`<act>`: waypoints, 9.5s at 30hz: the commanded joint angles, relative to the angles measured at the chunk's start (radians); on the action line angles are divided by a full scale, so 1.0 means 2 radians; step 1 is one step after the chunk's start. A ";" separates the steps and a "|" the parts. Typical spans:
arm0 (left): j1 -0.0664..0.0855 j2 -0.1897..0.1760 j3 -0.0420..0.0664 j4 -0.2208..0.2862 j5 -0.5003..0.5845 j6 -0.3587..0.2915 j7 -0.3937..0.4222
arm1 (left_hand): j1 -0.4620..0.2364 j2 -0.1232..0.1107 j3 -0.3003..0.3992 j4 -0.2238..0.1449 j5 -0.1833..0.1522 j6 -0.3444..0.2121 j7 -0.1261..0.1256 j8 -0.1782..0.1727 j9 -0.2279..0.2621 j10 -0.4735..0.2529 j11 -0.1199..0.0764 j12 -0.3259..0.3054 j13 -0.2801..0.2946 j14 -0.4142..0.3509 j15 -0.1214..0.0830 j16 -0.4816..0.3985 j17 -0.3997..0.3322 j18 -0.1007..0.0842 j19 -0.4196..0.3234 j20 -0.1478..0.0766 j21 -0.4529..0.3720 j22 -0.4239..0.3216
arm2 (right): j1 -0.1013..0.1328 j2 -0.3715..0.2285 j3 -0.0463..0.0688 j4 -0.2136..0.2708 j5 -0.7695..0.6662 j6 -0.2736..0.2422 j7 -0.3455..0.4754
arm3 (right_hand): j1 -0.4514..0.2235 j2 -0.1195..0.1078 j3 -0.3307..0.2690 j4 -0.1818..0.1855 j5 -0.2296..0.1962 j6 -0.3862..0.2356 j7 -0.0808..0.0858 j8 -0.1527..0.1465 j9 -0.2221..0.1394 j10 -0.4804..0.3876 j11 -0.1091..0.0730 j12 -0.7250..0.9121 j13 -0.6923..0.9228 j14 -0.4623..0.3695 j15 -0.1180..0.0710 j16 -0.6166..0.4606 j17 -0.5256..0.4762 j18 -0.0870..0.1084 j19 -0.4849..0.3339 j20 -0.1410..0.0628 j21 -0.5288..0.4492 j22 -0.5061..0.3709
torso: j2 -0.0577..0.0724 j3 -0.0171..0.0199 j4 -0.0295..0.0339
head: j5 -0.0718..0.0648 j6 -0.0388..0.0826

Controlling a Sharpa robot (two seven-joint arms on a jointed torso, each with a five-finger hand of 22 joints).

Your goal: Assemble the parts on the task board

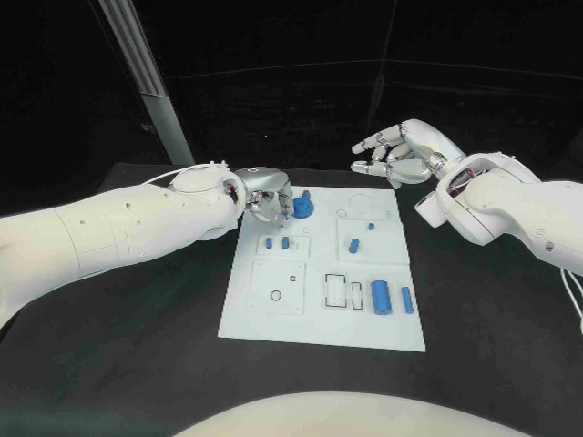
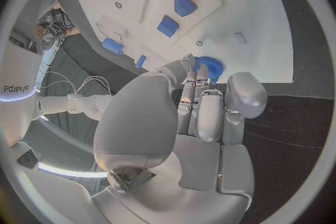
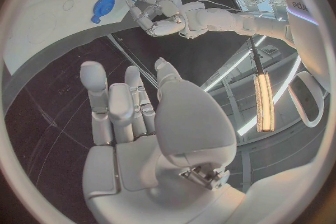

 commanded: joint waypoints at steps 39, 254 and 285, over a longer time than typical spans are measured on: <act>-0.004 0.010 -0.001 -0.015 0.006 0.054 -0.015 | -0.011 -0.002 0.000 0.000 0.001 0.003 0.001 -0.005 -0.002 0.005 0.002 -0.007 0.000 0.011 -0.003 0.002 -0.004 -0.004 0.002 -0.001 0.002 0.002 | 0.001 0.000 0.000 0.000 0.001 0.001 0.004 | 0.000 0.003 -0.002 0.002 0.001 -0.004 -0.001 0.002 0.000 -0.003 0.000 0.003 -0.001 -0.003 0.000 -0.001 0.001 0.010 -0.001 0.002 -0.003 0.001 | 0.000 0.0002 -0.0007 | 0.002 -0.004; 0.000 -0.095 -0.002 0.121 0.752 -0.036 0.204 | -0.032 0.009 -0.081 0.024 0.007 -0.047 0.032 -0.037 -0.016 -0.046 0.028 -0.008 0.000 -0.053 0.019 -0.069 -0.162 0.032 -0.080 0.020 -0.229 -0.175 | -0.124 0.103 -0.001 0.045 -0.410 0.066 -0.116 | 0.044 -0.030 0.305 -0.106 -0.118 0.110 -0.010 -0.011 0.002 0.102 -0.003 -0.360 -0.306 0.035 -0.008 0.021 0.037 -0.004 0.061 -0.009 0.054 0.080 | 0.000 -0.0004 -0.0012 | 0.011 -0.010; 0.000 -0.097 -0.002 0.120 0.752 -0.034 0.200 | -0.032 0.009 -0.082 0.024 0.007 -0.047 0.032 -0.037 -0.016 -0.046 0.028 -0.008 0.000 -0.052 0.019 -0.068 -0.161 0.032 -0.079 0.020 -0.228 -0.175 | -0.126 0.109 -0.001 0.041 -0.415 0.074 -0.113 | 0.043 -0.030 0.306 -0.108 -0.117 0.109 -0.010 -0.011 0.001 0.101 -0.003 -0.360 -0.306 0.035 -0.007 0.022 0.038 -0.004 0.061 -0.008 0.055 0.080 | 0.000 -0.0003 -0.0009 | 0.010 -0.013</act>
